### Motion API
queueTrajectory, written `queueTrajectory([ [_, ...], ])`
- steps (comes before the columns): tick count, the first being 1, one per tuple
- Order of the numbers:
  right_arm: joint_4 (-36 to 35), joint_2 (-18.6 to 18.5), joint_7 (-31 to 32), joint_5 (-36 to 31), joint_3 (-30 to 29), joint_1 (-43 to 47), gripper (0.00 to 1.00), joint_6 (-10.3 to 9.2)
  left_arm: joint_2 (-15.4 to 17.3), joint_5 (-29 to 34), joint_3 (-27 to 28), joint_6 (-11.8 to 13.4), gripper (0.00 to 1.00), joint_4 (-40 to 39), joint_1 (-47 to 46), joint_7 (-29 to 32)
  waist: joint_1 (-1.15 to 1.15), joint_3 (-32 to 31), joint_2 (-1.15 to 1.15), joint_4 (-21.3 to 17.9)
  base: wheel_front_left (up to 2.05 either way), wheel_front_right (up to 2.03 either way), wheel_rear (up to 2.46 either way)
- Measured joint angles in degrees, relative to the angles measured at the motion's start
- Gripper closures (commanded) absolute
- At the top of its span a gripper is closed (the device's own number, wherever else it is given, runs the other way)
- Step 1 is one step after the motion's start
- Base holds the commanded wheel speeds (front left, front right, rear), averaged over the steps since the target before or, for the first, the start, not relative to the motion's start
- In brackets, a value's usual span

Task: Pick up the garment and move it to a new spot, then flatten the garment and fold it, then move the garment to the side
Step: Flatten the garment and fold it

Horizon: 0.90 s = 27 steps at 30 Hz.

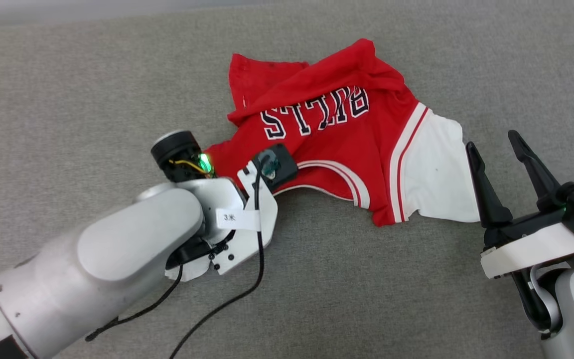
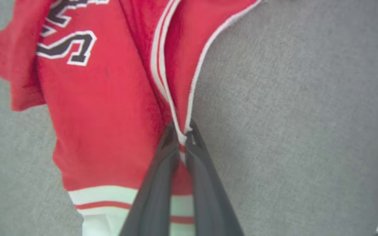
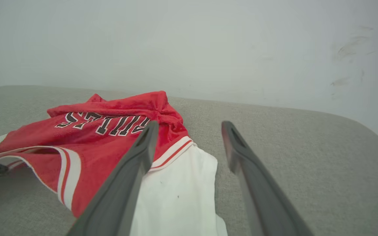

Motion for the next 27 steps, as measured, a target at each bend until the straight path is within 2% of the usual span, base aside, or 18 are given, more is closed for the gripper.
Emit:
queueTrajectory([
  [2, 0.1, -0.1, 0.0, 0.0, -0.4, 0.5, 0.0, 0.0, 0.8, -1.3, 0.0, 0.0, 1.0, -1.8, -0.9, -1.6, 0.0, -0.8, 0.0, 0.5, 0.0, 0.0, 0.0],
  [3, 0.3, -0.3, 0.1, 0.4, -0.6, 2.0, 0.0, 0.0, 2.8, -3.0, 0.0, 0.0, 1.0, -5.8, -1.3, -2.5, 0.0, -2.3, 0.0, 1.3, 0.0, 0.0, 0.0],
  [8, 0.3, -0.4, 0.5, 1.0, -1.1, 3.8, 0.0, 0.0, 6.6, -4.8, 0.0, 0.0, 1.0, -12.0, -1.5, -1.2, 0.0, -4.6, 0.0, 2.8, 0.0, 0.0, 0.0],
  [11, 0.3, -0.4, 0.8, 1.1, -0.9, 4.4, 0.0, 0.0, 7.8, -6.2, 0.1, 0.0, 1.0, -15.0, -0.1, -0.4, 0.0, -5.8, 0.0, 3.5, 0.0, 0.0, 0.0],
  [15, 0.3, -0.4, 1.1, 1.5, -0.5, 4.7, 0.0, 0.0, 7.6, -6.3, 0.0, 0.0, 1.0, -16.9, 4.3, 1.5, 0.0, -6.8, 0.0, 3.8, 0.0, 0.0, 0.0],
  [19, 0.2, -0.3, 1.3, 1.9, 0.0, 5.2, 0.0, 0.0, 6.0, -4.0, 0.0, 0.0, 1.0, -15.5, 10.3, 2.4, 0.0, -6.9, 0.0, 3.3, 0.0, 0.0, 0.0],
  [27, 0.2, -0.5, 1.6, 2.1, -0.7, 6.6, 0.0, 0.0, 2.2, -3.8, 0.0, 0.0, 1.0, -9.0, 21.0, -1.0, 0.0, -6.5, 0.0, 2.8, 0.0, 0.0, 0.0],
])
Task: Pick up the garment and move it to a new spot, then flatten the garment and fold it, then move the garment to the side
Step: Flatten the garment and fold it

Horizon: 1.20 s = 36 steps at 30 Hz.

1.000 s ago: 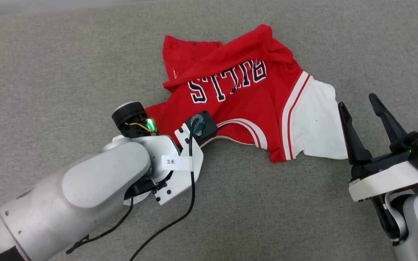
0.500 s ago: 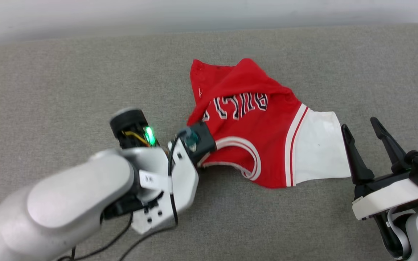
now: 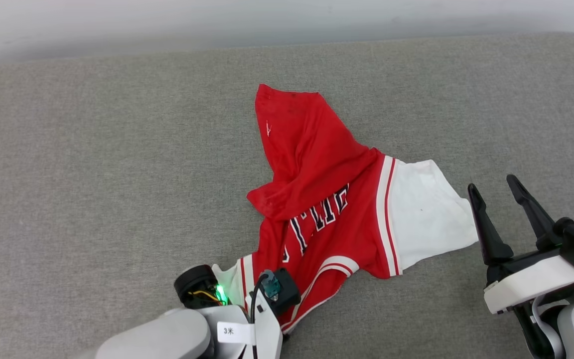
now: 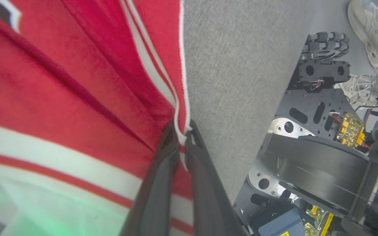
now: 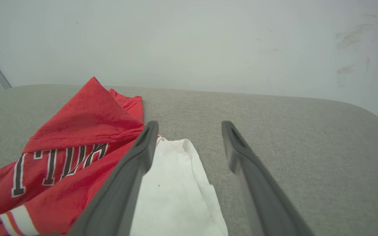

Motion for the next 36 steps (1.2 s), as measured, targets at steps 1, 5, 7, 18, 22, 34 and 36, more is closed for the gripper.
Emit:
queueTrajectory([
  [1, 0.0, 0.0, 0.0, 0.0, -0.1, 0.3, 0.0, 0.0, -0.5, -0.2, 0.0, 0.0, 1.0, 0.7, 0.5, -1.2, 0.0, -0.1, 0.0, 0.1, 0.0, 0.0, 0.0],
  [5, -0.1, 0.0, 0.4, 0.0, -0.7, 0.8, 0.0, 0.0, -1.4, 1.8, 0.2, 0.0, 0.0, 3.2, 0.0, -7.5, 0.0, -0.7, 0.0, 1.0, 0.0, 0.0, 0.0],
  [7, -0.3, 0.0, 0.7, 0.0, -0.8, 1.1, 0.0, 0.0, -1.8, 2.5, 1.8, 0.0, 0.0, 3.4, -1.3, -10.5, 0.0, -1.2, 0.0, 1.5, 0.0, 0.0, 0.0],
  [18, -0.7, 0.9, 0.9, -0.1, -0.9, 2.4, 0.0, 0.0, 3.7, 0.3, 13.8, 3.4, 0.0, -4.6, -9.2, -16.4, 0.0, -2.8, 0.0, 3.1, 0.0, 0.0, 0.0],
  [22, -0.5, 1.2, 0.8, -0.2, -0.4, 2.3, 0.0, 0.0, 5.2, -1.5, 15.4, 3.5, 0.0, -3.8, -11.3, -13.9, 0.0, -2.8, 0.0, 2.6, 0.0, 0.0, 0.0],
  [34, -0.3, 0.9, 0.3, -0.2, -0.1, 1.1, 0.0, 0.0, 5.3, -8.1, 7.5, 1.0, 0.0, 0.6, -13.8, 5.6, 0.0, -0.9, 0.0, 1.1, 0.0, 0.0, 0.0],
  [36, -0.3, 0.9, 0.2, -0.3, -0.1, 0.6, 0.0, 0.0, 5.0, -8.1, 5.9, 0.7, 0.0, 1.5, -13.8, 7.1, 0.0, -0.4, 0.0, 0.9, 0.0, 0.0, 0.0],
])
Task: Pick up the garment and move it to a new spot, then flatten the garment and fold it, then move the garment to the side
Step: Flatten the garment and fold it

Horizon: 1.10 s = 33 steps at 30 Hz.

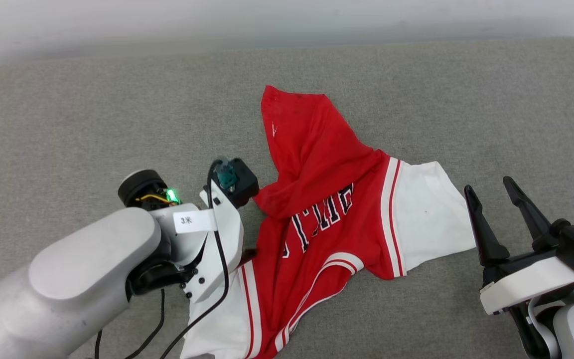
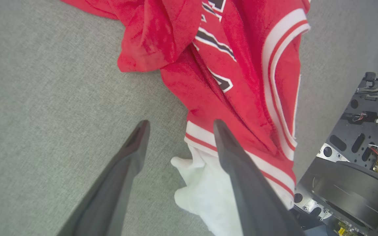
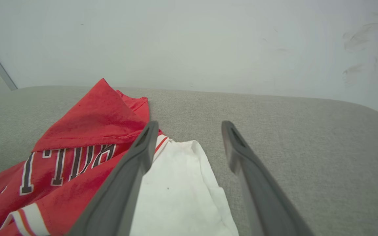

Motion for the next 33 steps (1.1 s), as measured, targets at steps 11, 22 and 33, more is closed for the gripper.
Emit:
queueTrajectory([
  [11, 0.2, 0.2, -0.5, -0.4, 0.5, -2.2, 0.0, 0.0, -2.3, 0.3, -4.1, -0.7, 0.0, 7.4, 1.0, 1.2, 0.0, 3.7, 0.0, -1.6, 0.0, 0.0, 0.0],
  [22, 1.0, 0.0, -0.9, -0.9, 0.0, -3.2, 0.0, 0.0, -3.3, 1.0, -5.0, -0.7, 1.0, 8.4, 1.8, 0.5, 0.0, 4.8, 0.0, -1.7, 0.0, 0.0, 0.0],
  [33, 1.1, -0.1, -1.1, -0.9, -0.1, -2.7, 0.0, 0.0, 2.4, 3.4, -4.4, -0.8, 1.0, 7.7, -4.7, -5.0, 0.0, 3.8, 0.0, -0.7, 0.0, 0.0, 0.0],
])
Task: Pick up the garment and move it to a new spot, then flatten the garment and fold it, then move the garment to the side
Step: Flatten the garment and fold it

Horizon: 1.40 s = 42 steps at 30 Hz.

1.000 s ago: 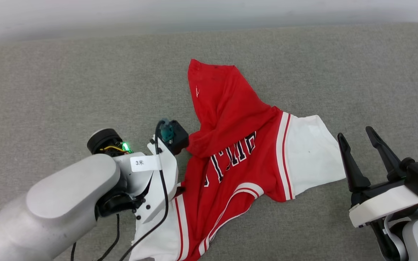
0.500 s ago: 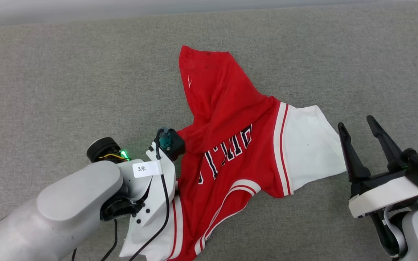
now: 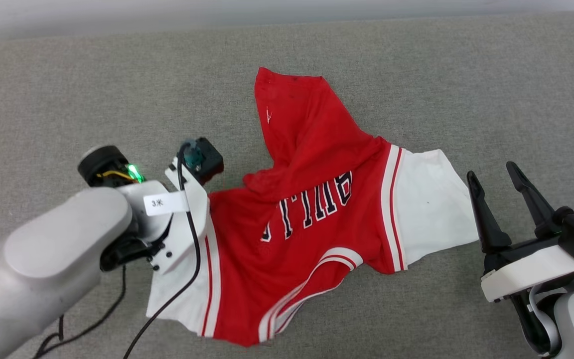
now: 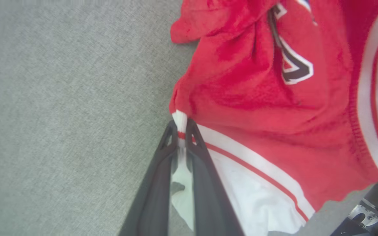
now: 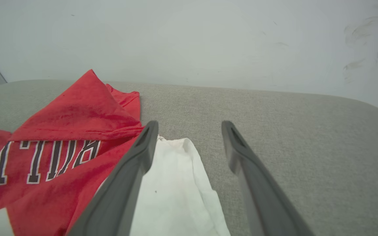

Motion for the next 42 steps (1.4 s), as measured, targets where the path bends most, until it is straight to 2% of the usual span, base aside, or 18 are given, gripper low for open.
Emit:
queueTrajectory([
  [5, 0.0, 0.0, 0.0, 0.0, 0.9, -0.3, 0.0, 0.0, 0.9, 2.8, 0.1, 0.1, 1.0, 3.5, -2.9, 0.6, 0.0, 0.6, 0.0, -0.8, 0.0, 0.0, 0.0],
  [11, 0.6, 0.0, -0.4, 0.0, 0.7, -0.6, 0.0, 0.0, 0.5, 4.5, -0.2, 0.4, 1.0, 11.0, -2.7, -0.4, 0.0, 1.3, 0.0, -2.3, 0.0, 0.0, 0.0],
  [20, 1.2, -0.2, -0.4, 0.0, -0.1, -0.5, 0.0, 0.0, -3.0, 3.8, -0.1, 0.4, 1.0, 19.3, 0.8, -6.3, 0.0, 0.8, 0.0, -2.6, 0.0, 0.0, 0.0],
  [21, 1.2, -0.5, -0.2, -0.1, -0.3, -0.3, 0.0, 0.0, -3.9, 4.7, 0.0, 0.5, 0.28, 20.7, 1.6, -10.3, 0.0, 0.2, 0.0, -2.3, 0.0, 0.0, 0.0],
  [22, 1.2, -0.5, -0.2, -0.1, -0.3, -0.3, 0.0, 0.0, -3.9, 4.7, 0.0, 0.5, 0.0, 20.7, 1.6, -10.3, 0.0, 0.2, 0.0, -2.3, 0.0, 0.0, 0.0],
  [27, 0.4, -2.7, 1.1, -0.3, -1.2, 0.8, 0.0, 0.0, -6.5, 4.8, 2.6, 2.9, 0.0, 21.5, 5.3, -23.2, 0.0, -2.1, 0.0, -1.6, 0.0, 0.0, 0.0],
  [28, -0.3, -4.3, 2.4, -0.2, -1.2, 1.7, 0.0, 0.0, -6.8, 5.3, 3.9, 5.2, 0.0, 20.6, 6.7, -28.7, 0.0, -3.2, 0.0, -1.2, 0.0, 0.0, 0.0],
  [29, -0.3, -4.3, 2.4, -0.2, -1.2, 1.7, 0.0, 0.0, -6.8, 5.3, 3.9, 5.2, 0.0, 20.6, 6.7, -28.7, 0.0, -3.2, 0.0, -1.2, 0.0, 0.0, 0.0],
  [31, -1.1, -6.4, 3.7, 0.0, -1.1, 2.4, 0.0, 0.0, -6.2, 4.7, 6.5, 8.4, 0.0, 19.5, 8.1, -34.2, 0.0, -4.2, 0.0, -0.8, 0.0, 0.0, 0.0],
  [32, -2.2, -8.9, 5.8, 0.2, -0.5, 2.6, 0.0, 0.0, -5.6, 4.6, 8.4, 12.1, 0.0, 17.6, 10.3, -39.1, 0.0, -5.3, 0.0, -0.2, 0.0, 0.0, 0.0],
  [33, -2.8, -10.4, 7.2, 0.4, 0.2, 2.7, 0.0, 0.0, -5.4, 4.8, 9.2, 14.1, 0.0, 16.6, 11.5, -41.7, 0.0, -5.7, 0.0, 0.1, 0.0, 0.0, 0.0],
  [34, -4.9, -14.9, 11.5, 1.9, 2.1, 2.6, 0.0, 0.0, -4.7, 4.7, 11.2, 19.2, 0.0, 12.9, 15.8, -46.0, 0.0, -6.8, 0.0, 1.0, 0.0, 0.0, 0.0],
  [39, -8.5, -22.5, 21.4, 6.5, 6.6, 0.6, 0.0, 0.01, -4.3, 5.6, 15.6, 26.5, 0.0, 5.7, 22.1, -48.1, 0.0, -8.0, 0.0, 3.1, 0.0, 0.0, 0.0],
  [42, -9.8, -26.5, 27.8, 10.5, 10.2, -0.7, 0.0, 0.01, -5.0, 8.7, 22.0, 30.3, 0.0, -0.2, 26.6, -48.2, 0.0, -8.4, 0.0, 4.4, 0.0, 0.0, 0.0],
])
